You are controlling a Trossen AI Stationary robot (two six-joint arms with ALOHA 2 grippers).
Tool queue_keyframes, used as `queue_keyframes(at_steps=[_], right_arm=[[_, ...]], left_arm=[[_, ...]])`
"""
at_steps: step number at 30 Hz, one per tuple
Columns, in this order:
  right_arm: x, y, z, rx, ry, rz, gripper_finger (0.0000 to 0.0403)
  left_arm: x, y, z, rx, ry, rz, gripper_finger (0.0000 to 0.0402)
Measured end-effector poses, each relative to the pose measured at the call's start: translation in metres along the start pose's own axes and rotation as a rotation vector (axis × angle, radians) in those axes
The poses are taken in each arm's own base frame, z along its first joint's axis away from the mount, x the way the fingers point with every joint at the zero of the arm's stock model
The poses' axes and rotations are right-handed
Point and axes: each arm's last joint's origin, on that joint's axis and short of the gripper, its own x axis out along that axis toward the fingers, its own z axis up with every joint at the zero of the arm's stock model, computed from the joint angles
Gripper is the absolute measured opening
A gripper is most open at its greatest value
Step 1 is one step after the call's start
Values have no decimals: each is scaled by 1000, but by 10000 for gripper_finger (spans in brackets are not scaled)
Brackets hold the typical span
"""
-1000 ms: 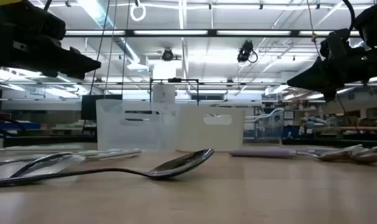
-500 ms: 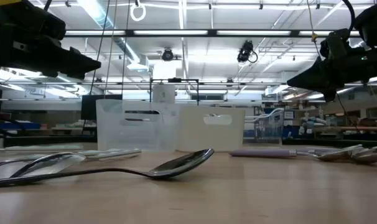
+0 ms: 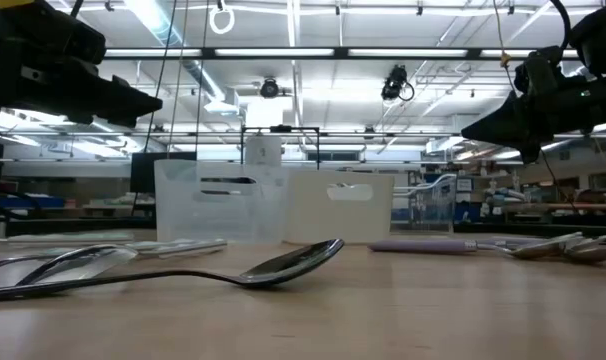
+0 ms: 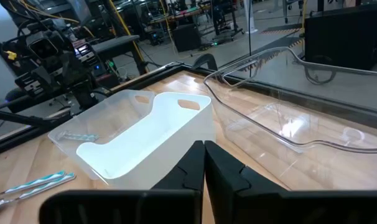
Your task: Sort silverware by color (type)
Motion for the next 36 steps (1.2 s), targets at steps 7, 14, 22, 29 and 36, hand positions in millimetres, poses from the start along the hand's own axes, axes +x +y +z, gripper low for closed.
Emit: queue_keyframes(at_steps=[7, 14, 22, 29, 36], right_arm=[[0, 0, 0, 0, 0, 0, 21], [0, 0, 0, 0, 0, 0, 21], [0, 0, 0, 0, 0, 0, 21], [0, 0, 0, 0, 0, 0, 21], [0, 0, 0, 0, 0, 0, 21]], left_arm=[[0, 0, 0, 0, 0, 0, 142], [0, 0, 0, 0, 0, 0, 142], [0, 0, 0, 0, 0, 0, 142], [-1, 1, 17, 300, -176, 28, 142], [-3, 1, 25, -214, -258, -24, 142]])
